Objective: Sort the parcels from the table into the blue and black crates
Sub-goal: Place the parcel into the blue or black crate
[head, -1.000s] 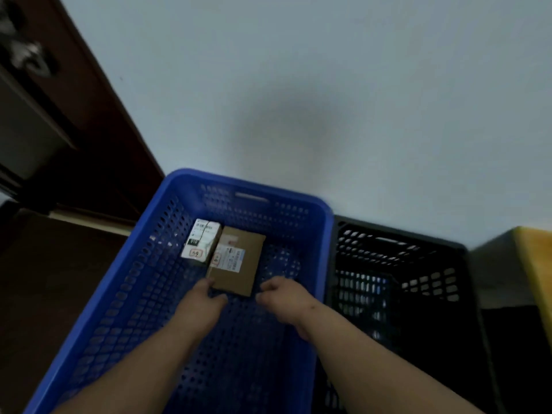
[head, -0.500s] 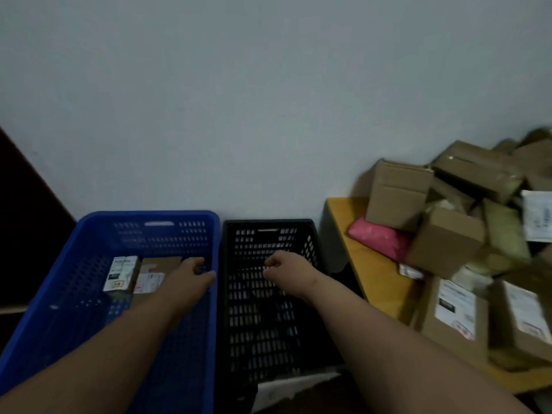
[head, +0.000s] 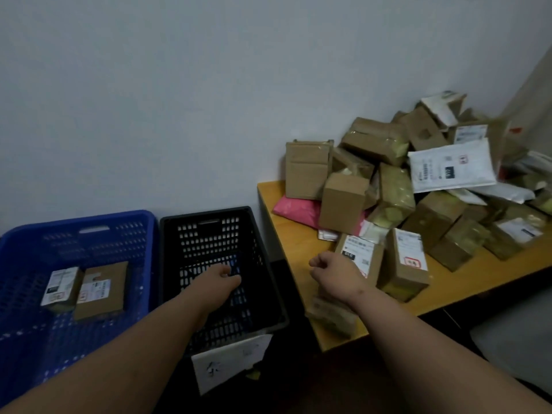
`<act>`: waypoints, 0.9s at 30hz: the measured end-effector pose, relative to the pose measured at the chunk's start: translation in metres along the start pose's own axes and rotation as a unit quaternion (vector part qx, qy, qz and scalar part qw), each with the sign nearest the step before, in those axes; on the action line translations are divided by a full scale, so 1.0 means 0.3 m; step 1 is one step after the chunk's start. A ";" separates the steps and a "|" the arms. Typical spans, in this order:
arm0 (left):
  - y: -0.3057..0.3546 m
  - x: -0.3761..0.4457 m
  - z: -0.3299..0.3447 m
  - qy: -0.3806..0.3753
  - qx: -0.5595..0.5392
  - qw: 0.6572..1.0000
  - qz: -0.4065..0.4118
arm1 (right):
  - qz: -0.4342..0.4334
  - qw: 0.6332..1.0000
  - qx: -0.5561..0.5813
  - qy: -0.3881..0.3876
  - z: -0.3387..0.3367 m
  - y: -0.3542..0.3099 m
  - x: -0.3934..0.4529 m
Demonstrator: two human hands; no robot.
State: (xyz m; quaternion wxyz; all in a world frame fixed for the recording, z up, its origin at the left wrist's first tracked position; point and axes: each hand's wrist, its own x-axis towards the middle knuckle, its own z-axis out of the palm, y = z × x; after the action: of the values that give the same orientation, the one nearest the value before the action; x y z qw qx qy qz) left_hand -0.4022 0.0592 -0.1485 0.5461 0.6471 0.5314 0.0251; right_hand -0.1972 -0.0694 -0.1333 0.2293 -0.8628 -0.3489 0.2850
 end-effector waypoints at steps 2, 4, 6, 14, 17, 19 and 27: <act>0.046 0.016 0.114 -0.024 0.001 1.000 -0.011 | 0.029 0.999 0.010 0.020 -0.076 0.113 0.005; 0.088 0.031 0.231 -0.049 -0.001 0.999 -0.022 | 0.068 0.997 0.025 0.029 -0.135 0.227 0.013; 0.130 0.042 0.343 -0.063 -0.005 0.997 -0.038 | 0.106 0.994 0.025 0.007 -0.175 0.337 0.029; 0.211 0.131 0.609 -0.075 -0.018 0.993 -0.093 | 0.255 0.937 0.217 -0.094 -0.181 0.534 0.069; 0.240 0.154 0.658 -0.073 -0.032 0.991 -0.105 | 0.273 0.907 0.294 -0.133 -0.155 0.557 0.094; 0.255 0.159 0.677 -0.081 -0.050 0.990 -0.108 | 0.276 0.890 0.332 -0.148 -0.131 0.564 0.116; 0.256 0.154 0.686 -0.053 -0.075 0.991 -0.099 | 0.285 0.833 0.452 -0.141 -0.124 0.596 0.141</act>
State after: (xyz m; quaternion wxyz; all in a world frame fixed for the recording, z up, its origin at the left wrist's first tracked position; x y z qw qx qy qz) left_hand -0.2054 -0.0355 -0.2004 0.6201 0.5491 0.5598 -0.0239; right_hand -0.0636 -0.1622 -0.2263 0.4509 -0.6745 0.0517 0.5824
